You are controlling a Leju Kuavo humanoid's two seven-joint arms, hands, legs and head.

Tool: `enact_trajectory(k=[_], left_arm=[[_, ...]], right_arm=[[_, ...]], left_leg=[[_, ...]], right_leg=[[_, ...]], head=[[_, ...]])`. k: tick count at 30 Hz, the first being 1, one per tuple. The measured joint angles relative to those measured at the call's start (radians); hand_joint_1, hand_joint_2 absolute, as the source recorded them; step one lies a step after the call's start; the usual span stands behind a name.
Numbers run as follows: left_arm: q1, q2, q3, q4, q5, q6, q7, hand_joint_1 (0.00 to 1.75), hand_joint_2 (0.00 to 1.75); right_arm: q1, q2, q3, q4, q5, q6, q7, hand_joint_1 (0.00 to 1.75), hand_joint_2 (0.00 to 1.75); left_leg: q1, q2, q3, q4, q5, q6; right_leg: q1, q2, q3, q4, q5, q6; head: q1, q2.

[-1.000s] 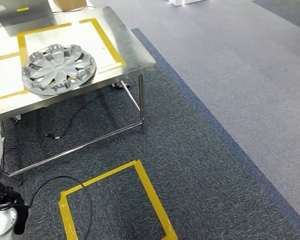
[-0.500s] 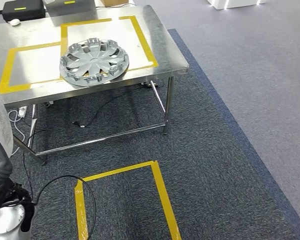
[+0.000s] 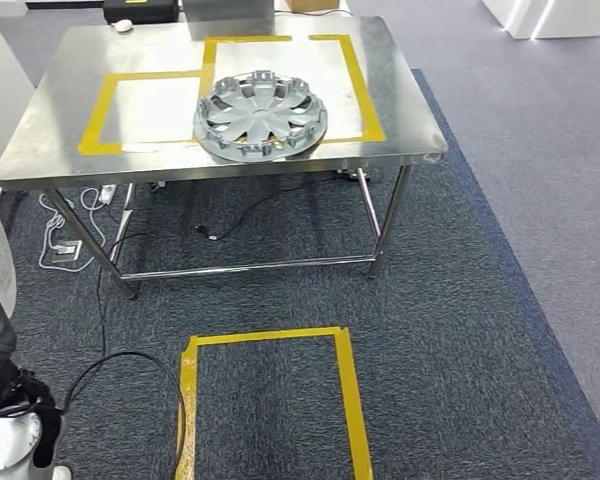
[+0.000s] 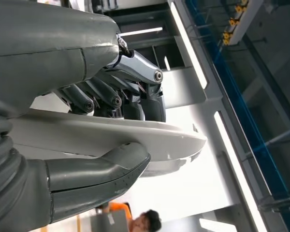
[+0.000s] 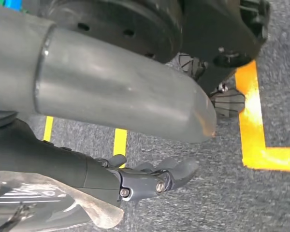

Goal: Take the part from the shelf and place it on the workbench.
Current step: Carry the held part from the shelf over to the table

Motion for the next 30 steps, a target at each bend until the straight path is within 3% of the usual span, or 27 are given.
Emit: enact_trajectory(k=[2, 4, 6, 7, 8, 10, 11, 13, 17, 19, 22, 23, 24, 27, 28, 30], left_arm=[[-0.001, 0.001, 0.0, 0.0, -0.002, -0.006, 0.001, 1.75, 1.75], [-0.003, 0.001, 0.0, 0.001, -0.001, -0.015, 0.003, 1.75, 1.75], [-0.002, 0.001, 0.0, 0.003, 0.002, -0.024, 0.006, 1.75, 1.75], [-0.002, 0.001, 0.0, 0.004, 0.004, -0.027, 0.007, 1.75, 1.75], [-0.001, 0.001, 0.0, 0.005, 0.005, -0.028, 0.008, 1.75, 1.75], [-0.001, 0.001, 0.0, 0.006, 0.006, -0.029, 0.008, 1.75, 1.75], [-0.002, 0.001, 0.0, 0.006, 0.006, -0.029, 0.008, 1.75, 1.75], [-0.002, 0.001, 0.0, 0.006, 0.006, -0.029, 0.008, 1.75, 1.75], [-0.002, 0.001, 0.0, 0.006, 0.006, -0.029, 0.008, 1.75, 1.75], [-0.003, 0.002, -0.001, 0.006, 0.006, -0.029, 0.008, 1.75, 1.75], [-0.002, 0.007, -0.003, 0.008, 0.007, -0.029, 0.008, 1.75, 1.75], [-0.001, 0.008, -0.003, 0.009, 0.007, -0.029, 0.008, 1.75, 1.75], [-0.001, 0.008, -0.003, 0.01, 0.007, -0.029, 0.008, 1.75, 1.75], [-0.003, 0.009, -0.003, 0.011, 0.007, -0.03, 0.008, 1.75, 1.75], [-0.003, 0.009, -0.004, 0.011, 0.008, -0.032, 0.008, 1.75, 1.75], [-0.004, 0.01, -0.004, 0.011, 0.018, -0.047, 0.008, 1.75, 1.75]], right_arm=[[-0.002, 0.0, 0.0, 0.0, 0.001, -0.001, 0.0, 0.0, 0.0], [0.0, 0.0, -0.001, 0.0, 0.001, -0.003, 0.004, 0.0, 0.0], [0.003, 0.0, -0.002, 0.0, 0.001, -0.006, 0.01, 0.0, 0.0], [0.004, 0.0, -0.002, 0.0, 0.001, -0.006, 0.012, 0.0, 0.0], [0.004, 0.001, -0.002, 0.0, 0.001, -0.007, 0.012, 0.0, 0.0], [0.003, 0.0, -0.002, 0.0, 0.002, -0.008, 0.012, 0.0, 0.0], [0.002, 0.0, -0.002, 0.0, 0.002, -0.008, 0.012, 0.0, 0.0], [0.001, 0.0, -0.002, 0.0, 0.002, -0.008, 0.012, 0.0, 0.0], [0.001, 0.0, -0.002, 0.0, 0.002, -0.009, 0.013, 0.0, 0.0], [0.001, 0.0, -0.002, 0.0, 0.001, -0.01, 0.013, 0.0, 0.0], [0.002, 0.001, -0.002, 0.0, 0.001, -0.011, 0.013, 0.0, 0.0], [0.003, 0.001, -0.002, 0.0, 0.002, -0.011, 0.013, 0.0, 0.0], [0.003, 0.001, -0.002, 0.0, 0.002, -0.011, 0.013, 0.0, 0.0], [0.001, 0.003, -0.002, 0.0, 0.002, -0.01, 0.013, 0.0, 0.0], [0.001, 0.003, -0.002, 0.0, 0.002, -0.01, 0.013, 0.0, 0.0], [0.001, 0.003, -0.002, 0.0, 0.001, -0.011, 0.015, 0.0, 0.0]], left_leg=[[0.005, -0.018, 0.002, -0.005, 0.004, 0.013], [0.007, -0.032, 0.0, -0.006, 0.006, 0.02], [0.005, -0.048, -0.001, -0.005, 0.006, 0.022], [0.004, -0.054, 0.0, -0.004, 0.005, 0.023], [0.002, -0.06, 0.001, -0.004, 0.005, 0.023], [0.0, -0.068, 0.003, -0.003, 0.003, 0.022], [-0.001, -0.07, 0.003, -0.002, 0.003, 0.02], [-0.004, -0.072, 0.001, 0.0, 0.002, 0.017], [-0.003, -0.074, -0.003, 0.001, 0.002, 0.012], [0.0, -0.073, -0.01, 0.016, -0.008, -0.002], [0.009, -0.061, -0.102, 0.232, -0.115, -0.031], [0.012, -0.06, -0.123, 0.281, -0.129, -0.035], [0.014, -0.059, -0.114, 0.265, -0.11, -0.037], [0.018, -0.05, -0.019, 0.07, -0.021, -0.036], [0.017, -0.048, -0.001, 0.029, -0.01, -0.032], [0.012, -0.049, 0.005, 0.009, -0.012, -0.019]], right_leg=[[-0.004, 0.045, -0.017, 0.042, -0.032, 0.01], [-0.007, 0.104, -0.078, 0.167, -0.095, 0.014], [-0.007, 0.119, -0.148, 0.29, -0.131, 0.014], [-0.006, 0.12, -0.162, 0.302, -0.12, 0.012], [-0.006, 0.121, -0.154, 0.271, -0.088, 0.009], [-0.005, 0.127, -0.098, 0.13, -0.009, -0.003], [-0.004, 0.132, -0.071, 0.067, 0.015, -0.009], [-0.002, 0.139, -0.048, 0.011, 0.024, -0.016], [-0.001, 0.138, -0.044, 0.008, 0.024, -0.015], [-0.003, 0.134, -0.038, 0.003, 0.03, -0.022], [-0.008, 0.122, -0.034, -0.005, 0.037, -0.036], [-0.008, 0.119, -0.033, -0.004, 0.036, -0.036], [-0.008, 0.118, -0.032, -0.004, 0.035, -0.035], [-0.007, 0.117, -0.031, 0.005, 0.028, -0.024], [-0.005, 0.117, -0.033, 0.008, 0.026, -0.019], [-0.003, 0.116, -0.037, 0.01, 0.025, -0.008]], head=[[0.004, 0.0], [0.01, 0.0], [0.012, 0.0], [0.012, 0.0], [0.012, 0.0], [0.011, 0.0], [0.011, 0.0], [0.01, 0.0], [0.011, 0.0], [0.009, 0.0], [0.006, 0.0], [0.006, 0.0], [0.006, 0.0], [0.005, 0.0], [0.006, 0.0], [0.007, 0.0]])
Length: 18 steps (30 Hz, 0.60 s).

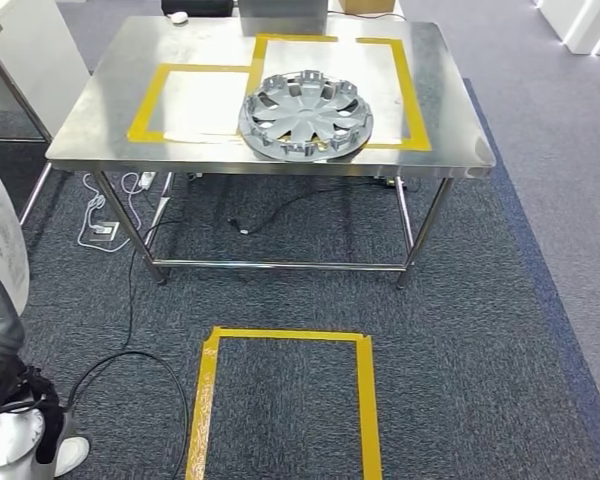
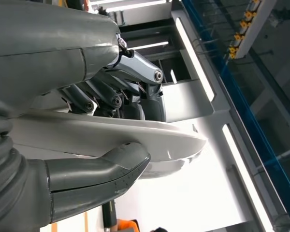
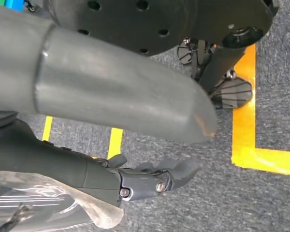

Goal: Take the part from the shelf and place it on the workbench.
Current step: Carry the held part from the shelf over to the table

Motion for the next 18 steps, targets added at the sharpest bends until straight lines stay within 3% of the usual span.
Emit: enact_trajectory(k=[3, 4, 6, 8, 9, 10, 11, 13, 14, 18], left_arm=[[-0.003, 0.005, 0.0, 0.0, 0.02, -0.033, -0.001, 1.75, 1.75], [-0.004, 0.006, 0.0, 0.0, 0.023, -0.041, -0.001, 1.75, 1.75], [-0.005, 0.007, 0.0, 0.0, 0.027, -0.053, -0.002, 1.75, 1.75], [-0.004, 0.007, 0.0, 0.0, 0.029, -0.062, -0.002, 1.75, 1.75], [-0.003, 0.007, 0.0, 0.0, 0.03, -0.065, -0.002, 1.75, 1.75], [-0.003, 0.007, 0.0, 0.0, 0.031, -0.069, -0.002, 1.75, 1.75], [-0.003, 0.007, 0.0, 0.0, 0.032, -0.073, -0.002, 1.75, 1.75], [-0.004, 0.008, 0.0, 0.0, 0.035, -0.08, -0.002, 1.75, 1.75], [-0.004, 0.009, 0.0, 0.0, 0.036, -0.083, -0.002, 1.75, 1.75], [-0.003, 0.012, -0.001, -0.002, 0.04, -0.092, -0.002, 1.75, 1.75]], right_arm=[[-0.001, 0.0, 0.0, 0.0, 0.0, -0.002, 0.006, 0.0, 0.0], [-0.001, 0.0, -0.001, 0.0, 0.001, -0.002, 0.007, 0.0, 0.0], [-0.001, 0.0, -0.001, 0.0, 0.004, -0.002, 0.01, 0.0, 0.0], [0.001, 0.0, -0.001, 0.0, 0.006, 0.0, 0.013, 0.0, 0.0], [0.002, 0.0, -0.001, 0.0, 0.007, 0.0, 0.014, 0.0, 0.0], [0.002, 0.0, -0.001, 0.0, 0.008, 0.001, 0.015, 0.0, 0.0], [0.002, 0.0, -0.001, 0.0, 0.009, 0.001, 0.015, 0.0, 0.0], [0.001, -0.002, -0.001, 0.0, 0.012, 0.001, 0.015, 0.0, 0.0], [0.001, -0.002, -0.001, 0.0, 0.013, 0.001, 0.016, 0.0, 0.0], [0.006, -0.003, -0.001, 0.0, 0.018, 0.003, 0.019, 0.0, 0.0]], left_leg=[[0.001, -0.001, 0.001, -0.005, 0.004, 0.022], [0.003, -0.001, 0.001, -0.008, 0.006, 0.028], [0.001, -0.001, 0.0, -0.008, 0.005, 0.035], [-0.002, -0.001, 0.0, -0.007, 0.003, 0.038], [-0.003, -0.002, 0.001, -0.007, 0.002, 0.038], [-0.004, -0.003, 0.004, -0.007, 0.0, 0.038], [-0.004, -0.004, 0.006, -0.007, -0.003, 0.037], [-0.007, -0.006, 0.009, -0.006, -0.008, 0.03], [-0.007, -0.006, 0.009, -0.005, -0.01, 0.025], [-0.005, -0.007, 0.011, 0.01, -0.025, 0.001]], right_leg=[[-0.004, 0.0, -0.013, 0.022, -0.021, 0.017], [-0.005, 0.001, -0.033, 0.062, -0.045, 0.02], [-0.005, 0.002, -0.098, 0.194, -0.106, 0.023], [-0.005, 0.002, -0.15, 0.291, -0.127, 0.023], [-0.005, 0.003, -0.153, 0.287, -0.11, 0.021], [-0.005, 0.003, -0.133, 0.238, -0.075, 0.018], [-0.004, 0.004, -0.099, 0.165, -0.037, 0.012], [0.0, 0.006, -0.036, 0.039, 0.001, 0.002], [0.002, 0.007, -0.021, 0.011, 0.002, -0.002], [0.0, 0.006, 0.004, -0.007, -0.007, -0.019]], head=[[0.003, 0.0], [0.005, 0.0], [0.008, 0.0], [0.009, 0.0], [0.009, 0.0], [0.008, 0.0], [0.009, 0.0], [0.008, 0.0], [0.008, 0.0], [0.005, 0.0]])
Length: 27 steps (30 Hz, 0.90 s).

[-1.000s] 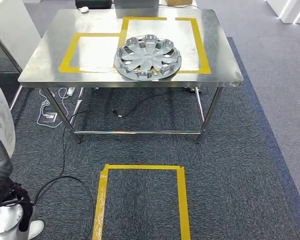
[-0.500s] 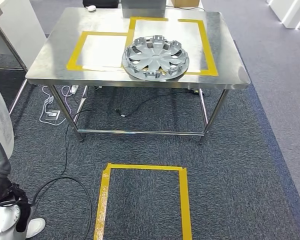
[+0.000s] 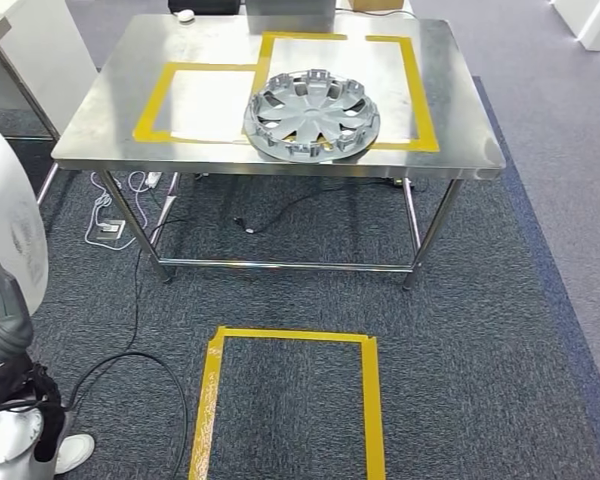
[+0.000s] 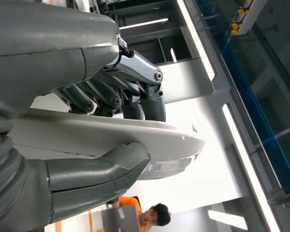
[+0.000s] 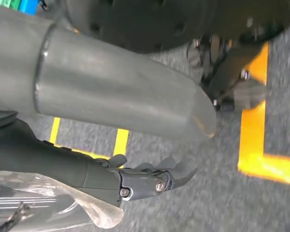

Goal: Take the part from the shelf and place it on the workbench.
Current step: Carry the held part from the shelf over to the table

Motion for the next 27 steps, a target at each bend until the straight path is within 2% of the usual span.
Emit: enact_trajectory(k=[1, 2, 4, 5, 6, 7, 8, 9, 10, 11, 13, 14, 15, 16, 17, 18, 19, 20, 21, 22, 23, 24, 25, 26, 27], left_arm=[[0.0, 0.002, 0.0, -0.001, 0.0, -0.002, 0.0, 1.75, 1.75], [0.0, 0.003, -0.001, -0.001, 0.001, -0.003, 0.0, 1.75, 1.75], [0.003, 0.006, -0.002, -0.001, 0.003, -0.007, -0.001, 1.75, 1.75], [0.006, 0.008, -0.002, -0.001, 0.003, -0.009, -0.001, 1.75, 1.75], [0.007, 0.009, -0.002, -0.001, 0.004, -0.011, -0.001, 1.75, 1.75], [0.008, 0.01, -0.002, -0.001, 0.004, -0.014, -0.001, 1.75, 1.75], [0.008, 0.012, -0.002, -0.001, 0.004, -0.017, -0.001, 1.75, 1.75], [0.007, 0.014, -0.002, -0.001, 0.004, -0.022, 0.0, 1.75, 1.75], [0.006, 0.016, -0.002, 0.0, 0.004, -0.027, 0.0, 1.75, 1.75], [0.004, 0.018, -0.002, 0.0, 0.004, -0.032, 0.001, 1.75, 1.75], [-0.003, 0.019, -0.003, 0.001, 0.003, -0.045, 0.004, 1.75, 1.75], [-0.007, 0.019, -0.003, 0.001, 0.002, -0.052, 0.007, 1.75, 1.75], [-0.011, 0.02, -0.004, 0.001, 0.001, -0.058, 0.01, 1.75, 1.75], [-0.015, 0.02, -0.006, 0.002, 0.0, -0.065, 0.013, 1.75, 1.75], [-0.018, 0.02, -0.008, 0.004, -0.001, -0.072, 0.017, 1.75, 1.75], [-0.021, 0.021, -0.011, 0.006, -0.002, -0.079, 0.02, 1.75, 1.75], [-0.022, 0.021, -0.014, 0.009, -0.003, -0.086, 0.022, 1.75, 1.75], [-0.024, 0.021, -0.018, 0.012, -0.004, -0.093, 0.025, 1.75, 1.75], [-0.026, 0.021, -0.022, 0.015, -0.005, -0.101, 0.029, 1.75, 1.75], [-0.03, 0.021, -0.026, 0.018, -0.006, -0.109, 0.033, 1.75, 1.75], [-0.036, 0.021, -0.031, 0.022, -0.006, -0.117, 0.038, 1.75, 1.75], [-0.041, 0.021, -0.036, 0.027, -0.006, -0.124, 0.042, 1.75, 1.75], [-0.044, 0.02, -0.042, 0.033, -0.007, -0.131, 0.045, 1.75, 1.75], [-0.047, 0.02, -0.047, 0.039, -0.008, -0.137, 0.048, 1.75, 1.75], [-0.05, 0.019, -0.051, 0.044, -0.009, -0.141, 0.051, 1.75, 1.75]], right_arm=[[0.001, 0.0, 0.0, 0.0, 0.0, 0.0, 0.0, 0.0, 0.0], [0.001, 0.0, 0.0, 0.0, 0.0, 0.0, 0.0, 0.0, 0.0], [0.002, 0.0, 0.0, 0.0, 0.001, 0.001, 0.0, 0.0, 0.0], [0.004, 0.0, 0.0, 0.0, 0.002, 0.002, 0.0, 0.0, 0.0], [0.006, 0.0, 0.0, 0.0, 0.002, 0.002, 0.001, 0.0, 0.0], [0.007, 0.0, 0.0, 0.0, 0.003, 0.002, 0.0, 0.0, 0.0], [0.009, 0.0, 0.0, 0.0, 0.003, 0.002, 0.0, 0.0, 0.0], [0.009, 0.0, 0.0, 0.0, 0.004, 0.003, 0.0, 0.0, 0.0], [0.008, 0.0, 0.0, 0.0, 0.005, 0.003, -0.001, 0.0, 0.0], [0.006, 0.0, 0.0, 0.0, 0.006, 0.003, -0.002, 0.0, 0.0], [0.003, 0.0, 0.0, 0.0, 0.008, 0.004, -0.004, 0.0, 0.0], [0.001, 0.0, 0.0, 0.0, 0.009, 0.005, -0.004, 0.0, 0.0], [-0.001, 0.0, 0.0, 0.0, 0.011, 0.005, -0.006, 0.0, 0.0], [-0.004, 0.0, 0.0, 0.0, 0.012, 0.006, -0.007, 0.0, 0.0], [-0.005, 0.0, 0.0, 0.0, 0.013, 0.007, -0.008, 0.0, 0.0], [-0.005, 0.0, 0.0, 0.0, 0.015, 0.008, -0.009, 0.0, 0.0], [-0.002, 0.001, 0.0, 0.0, 0.016, 0.009, -0.009, 0.0, 0.0], [0.002, 0.001, 0.0, 0.0, 0.017, 0.01, -0.009, 0.0, 0.0], [0.005, 0.001, 0.0, 0.001, 0.018, 0.01, -0.009, 0.0, 0.0], [0.008, 0.001, 0.0, 0.001, 0.018, 0.011, -0.009, 0.0, 0.0], [0.012, 0.001, 0.0, 0.001, 0.019, 0.011, -0.01, 0.0, 0.0], [0.016, 0.001, 0.0, 0.002, 0.02, 0.012, -0.01, 0.0, 0.0], [0.02, 0.001, 0.0, 0.003, 0.02, 0.012, -0.01, 0.0, 0.0], [0.023, 0.0, 0.0, 0.003, 0.021, 0.012, -0.01, 0.0, 0.0], [0.024, 0.0, 0.0, 0.003, 0.021, 0.012, -0.01, 0.0, 0.0]], left_leg=[[0.0, 0.001, -0.013, 0.034, -0.015, -0.006], [0.002, 0.001, -0.041, 0.091, -0.037, -0.01], [0.004, 0.002, -0.122, 0.229, -0.078, -0.017], [0.005, 0.002, -0.154, 0.272, -0.077, -0.019], [0.005, 0.002, -0.169, 0.275, -0.052, -0.019], [0.005, 0.002, -0.165, 0.238, -0.007, -0.018], [0.004, 0.004, -0.147, 0.173, 0.046, -0.016], [0.002, 0.006, -0.127, 0.115, 0.08, -0.013], [-0.001, 0.008, -0.104, 0.061, 0.091, -0.008], [-0.004, 0.01, -0.089, 0.031, 0.085, -0.002], [-0.007, 0.009, -0.067, 0.002, 0.051, 0.015], [-0.006, 0.007, -0.058, -0.005, 0.044, 0.023], [-0.004, 0.006, -0.043, -0.016, 0.037, 0.031], [-0.002, 0.005, -0.025, -0.026, 0.03, 0.037], [-0.001, 0.005, -0.006, -0.037, 0.021, 0.041], [-0.002, 0.005, 0.017, -0.046, 0.009, 0.043], [-0.002, 0.004, 0.04, -0.056, -0.003, 0.045], [-0.002, 0.003, 0.068, -0.066, -0.018, 0.045], [-0.002, 0.001, 0.099, -0.074, -0.035, 0.045], [-0.003, -0.001, 0.131, -0.082, -0.053, 0.044], [-0.003, -0.003, 0.164, -0.087, -0.074, 0.043], [-0.003, -0.004, 0.191, -0.091, -0.096, 0.041], [-0.004, -0.007, 0.216, -0.092, -0.118, 0.038], [-0.004, -0.01, 0.237, -0.096, -0.14, 0.032], [-0.002, -0.012, 0.259, -0.101, -0.155, 0.026]], right_leg=[[-0.003, -0.001, 0.01, -0.005, -0.002, -0.005], [-0.005, -0.001, 0.021, -0.007, -0.007, -0.009], [-0.005, -0.002, 0.039, -0.008, -0.024, -0.012], [-0.005, -0.001, 0.051, -0.008, -0.035, -0.011], [-0.006, -0.001, 0.064, -0.008, -0.047, -0.01], [-0.006, -0.001, 0.081, -0.008, -0.06, -0.008], [-0.006, -0.002, 0.095, -0.009, -0.073, -0.005], [-0.006, -0.003, 0.107, -0.011, -0.086, -0.001], [-0.005, -0.003, 0.115, -0.015, -0.097, 0.004], [-0.004, -0.005, 0.119, -0.022, -0.105, 0.01], [-0.003, -0.007, 0.137, -0.028, -0.102, 0.024], [-0.004, -0.007, 0.135, -0.015, -0.092, 0.029], [-0.004, -0.006, 0.118, 0.026, -0.074, 0.033], [-0.004, -0.004, 0.079, 0.086, -0.057, 0.034], [-0.004, -0.003, 0.026, 0.16, -0.051, 0.033], [-0.003, -0.002, -0.028, 0.23, -0.064, 0.031], [-0.003, -0.001, -0.077, 0.275, -0.099, 0.031], [-0.003, -0.001, -0.117, 0.295, -0.147, 0.033], [-0.003, -0.001, -0.146, 0.287, -0.19, 0.035], [-0.003, -0.001, -0.166, 0.256, -0.208, 0.035], [-0.003, -0.001, -0.18, 0.207, -0.183, 0.033], [-0.002, -0.001, -0.188, 0.146, -0.102, 0.028], [0.0, 0.0, -0.194, 0.094, -0.003, 0.023], [0.004, 0.001, -0.193, 0.06, 0.078, 0.018], [0.008, 0.001, -0.188, 0.044, 0.124, 0.012]], head=[[-0.003, 0.0], [-0.005, 0.0], [-0.008, 0.0], [-0.008, 0.0], [-0.009, 0.0], [-0.009, 0.0], [-0.009, 0.0], [-0.009, 0.0], [-0.011, 0.0], [-0.013, 0.0], [-0.015, 0.0], [-0.014, 0.0], [-0.012, 0.0], [-0.01, 0.0], [-0.009, 0.0], [-0.007, 0.0], [-0.006, 0.0], [-0.006, 0.0], [-0.005, 0.0], [-0.004, 0.0], [-0.004, 0.0], [-0.004, 0.0], [-0.005, 0.0], [-0.007, 0.0], [-0.009, 0.0]])
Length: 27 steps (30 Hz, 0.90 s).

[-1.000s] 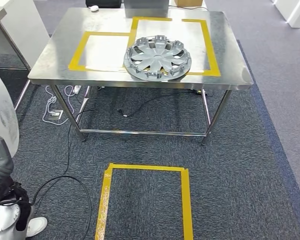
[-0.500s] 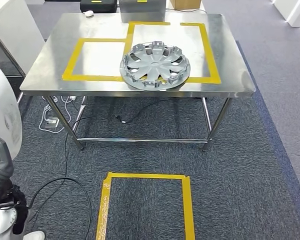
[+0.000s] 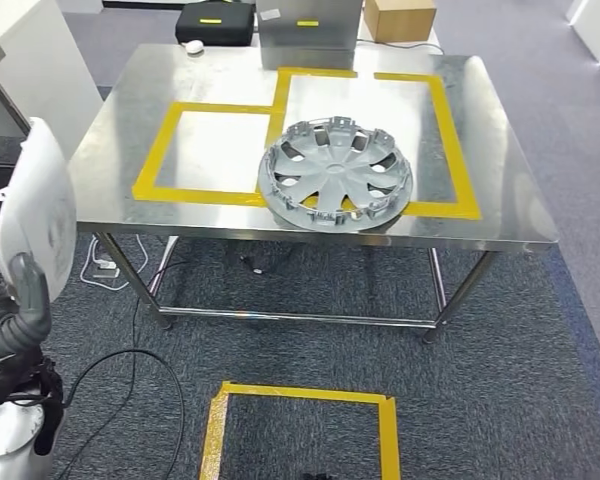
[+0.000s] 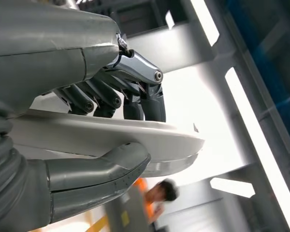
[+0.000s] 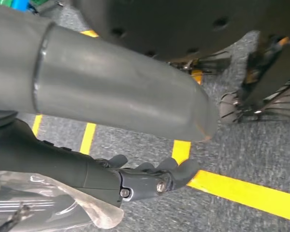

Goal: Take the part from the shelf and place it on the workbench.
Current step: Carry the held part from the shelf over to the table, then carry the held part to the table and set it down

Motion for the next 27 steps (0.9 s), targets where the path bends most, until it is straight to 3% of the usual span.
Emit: enact_trajectory(k=[1, 2, 3, 5, 6, 7, 9, 10, 11, 12, 14, 15, 16, 18, 20, 21, 23, 24, 25, 27], left_arm=[[-0.006, -0.001, -0.004, 0.003, -0.001, -0.002, 0.002, 1.75, 1.75], [-0.014, -0.002, -0.007, 0.003, -0.002, -0.004, 0.003, 1.75, 1.75], [-0.022, -0.002, -0.009, 0.003, -0.003, -0.005, 0.004, 1.75, 1.75], [-0.033, -0.003, -0.014, 0.005, -0.003, -0.005, 0.004, 1.75, 1.75], [-0.033, -0.003, -0.016, 0.006, -0.003, -0.006, 0.004, 1.75, 1.75], [-0.033, -0.003, -0.018, 0.009, -0.003, -0.008, 0.004, 1.75, 1.75], [-0.032, -0.002, -0.021, 0.013, -0.005, -0.015, 0.005, 1.75, 1.75], [-0.034, -0.002, -0.022, 0.015, -0.007, -0.018, 0.006, 1.75, 1.75], [-0.035, -0.001, -0.024, 0.017, -0.01, -0.021, 0.007, 1.75, 1.75], [-0.035, 0.0, -0.026, 0.02, -0.012, -0.024, 0.009, 1.75, 1.75], [-0.035, 0.002, -0.032, 0.035, -0.015, -0.029, 0.015, 1.75, 1.75], [-0.034, 0.003, -0.036, 0.042, -0.015, -0.031, 0.018, 1.75, 1.75], [-0.036, 0.003, -0.038, 0.048, -0.015, -0.032, 0.019, 1.75, 1.75], [-0.048, 0.002, -0.041, 0.05, -0.021, -0.038, 0.023, 1.75, 1.75], [-0.064, 0.002, -0.047, 0.05, -0.033, -0.054, 0.032, 1.75, 1.75], [-0.068, 0.002, -0.052, 0.051, -0.04, -0.068, 0.039, 1.75, 1.75], [-0.07, 0.003, -0.065, 0.055, -0.055, -0.094, 0.054, 1.75, 1.75], [-0.068, 0.003, -0.072, 0.058, -0.061, -0.103, 0.059, 1.75, 1.75], [-0.066, 0.004, -0.077, 0.062, -0.067, -0.11, 0.062, 1.75, 1.75], [-0.063, 0.006, -0.086, 0.068, -0.078, -0.118, 0.066, 1.75, 1.75]], right_arm=[[-0.002, 0.0, 0.0, 0.0, 0.0, 0.0, 0.0, 0.0, 0.0], [-0.008, 0.0, 0.0, -0.001, 0.0, 0.0, -0.001, 0.0, 0.0], [-0.013, -0.001, 0.0, -0.001, 0.0, 0.0, -0.002, 0.0, 0.0], [-0.019, -0.002, 0.0, -0.002, 0.0, -0.001, -0.004, 0.0, 0.0], [-0.019, -0.002, 0.0, -0.002, 0.0, 0.0, -0.004, 0.0, 0.0], [-0.018, -0.002, 0.0, -0.002, 0.0, 0.0, -0.004, 0.0, 0.0], [-0.015, -0.001, 0.0, -0.001, 0.002, 0.001, -0.005, 0.0, 0.0], [-0.013, -0.001, 0.0, -0.001, 0.002, 0.002, -0.005, 0.0, 0.0], [-0.013, 0.0, 0.0, -0.001, 0.003, 0.002, -0.006, 0.0, 0.0], [-0.012, 0.0, 0.0, -0.001, 0.003, 0.002, -0.006, 0.0, 0.0], [-0.011, 0.0, 0.0, 0.001, 0.003, 0.002, -0.006, 0.0, 0.0], [-0.011, 0.0, 0.0, 0.002, 0.003, 0.002, -0.006, 0.0, 0.0], [-0.012, 0.0, 0.0, 0.003, 0.003, 0.001, -0.006, 0.0, 0.0], [-0.018, 0.0, 0.0, 0.002, 0.003, 0.001, -0.006, 0.0, 0.0], [-0.029, 0.0, 0.0, 0.001, 0.003, 0.001, -0.008, 0.0, 0.0], [-0.032, 0.0, 0.0, 0.001, 0.002, 0.001, -0.008, 0.0, 0.0], [-0.032, 0.0, 0.0, 0.001, 0.001, 0.001, -0.007, 0.0, 0.0], [-0.03, 0.0, -0.001, 0.001, 0.0, 0.002, -0.007, 0.0, 0.0], [-0.029, 0.0, -0.001, 0.001, -0.001, 0.002, -0.006, 0.0, 0.0], [-0.027, 0.0, -0.005, 0.001, -0.002, 0.002, -0.005, 0.0, 0.0]], left_leg=[[0.001, -0.002, 0.016, 0.003, -0.003, -0.007], [0.003, -0.003, 0.015, 0.024, 0.008, -0.014], [0.004, 0.0, -0.002, 0.076, 0.035, -0.02], [0.003, 0.006, -0.1, 0.239, 0.077, -0.031], [0.004, 0.008, -0.159, 0.309, 0.068, -0.035], [0.005, 0.009, -0.215, 0.352, 0.032, -0.039], [0.007, 0.01, -0.306, 0.359, -0.063, -0.042], [0.007, 0.01, -0.338, 0.335, -0.087, -0.042], [0.006, 0.01, -0.363, 0.297, -0.071, -0.041], [0.006, 0.01, -0.381, 0.241, 0.004, -0.037], [0.002, 0.011, -0.406, 0.157, 0.197, -0.027], [0.0, 0.011, -0.413, 0.143, 0.262, -0.022], [-0.003, 0.01, -0.416, 0.15, 0.275, -0.016], [-0.002, 0.009, -0.404, 0.156, 0.253, -0.004], [0.001, 0.009, -0.383, 0.138, 0.241, 0.007], [0.002, 0.009, -0.375, 0.13, 0.237, 0.011], [0.001, 0.009, -0.367, 0.124, 0.229, 0.016], [0.001, 0.008, -0.365, 0.124, 0.224, 0.017], [0.0, 0.007, -0.36, 0.124, 0.219, 0.017], [-0.003, 0.006, -0.344, 0.124, 0.208, 0.016]], right_leg=[[0.004, 0.0, 0.01, 0.001, -0.002, -0.005], [0.004, 0.002, 0.029, 0.001, -0.021, -0.011], [0.001, 0.003, 0.051, -0.005, -0.037, -0.016], [-0.008, 0.005, 0.108, -0.023, -0.072, -0.021], [-0.01, 0.006, 0.14, -0.033, -0.092, -0.023], [-0.012, 0.008, 0.173, -0.043, -0.11, -0.024], [-0.016, 0.014, 0.245, -0.063, -0.147, -0.022], [-0.018, 0.018, 0.28, -0.071, -0.165, -0.018], [-0.02, 0.022, 0.313, -0.078, -0.184, -0.014], [-0.021, 0.026, 0.338, -0.082, -0.205, -0.011], [-0.019, 0.033, 0.378, -0.075, -0.251, -0.002], [-0.019, 0.036, 0.386, -0.072, -0.274, 0.004], [-0.019, 0.039, 0.398, -0.072, -0.291, 0.012], [-0.02, 0.034, 0.418, -0.093, -0.31, 0.025], [-0.02, 0.019, 0.407, -0.056, -0.334, 0.033], [-0.02, 0.011, 0.369, 0.004, -0.357, 0.036], [-0.02, 0.006, 0.256, 0.155, -0.396, 0.039], [-0.02, 0.006, 0.206, 0.202, -0.393, 0.038], [-0.019, 0.006, 0.174, 0.211, -0.365, 0.036], [-0.016, 0.006, 0.163, 0.125, -0.258, 0.026]], head=[[0.0, 0.0], [0.003, 0.0], [0.005, 0.0], [0.001, 0.0], [-0.002, 0.0], [-0.004, 0.0], [-0.004, 0.0], [-0.004, 0.0], [-0.004, 0.0], [-0.004, 0.0], [-0.008, 0.0], [-0.01, 0.0], [-0.011, 0.0], [-0.011, 0.0], [-0.006, 0.0], [-0.004, 0.0], [0.002, 0.0], [0.003, 0.0], [0.005, 0.0], [0.007, 0.0]])
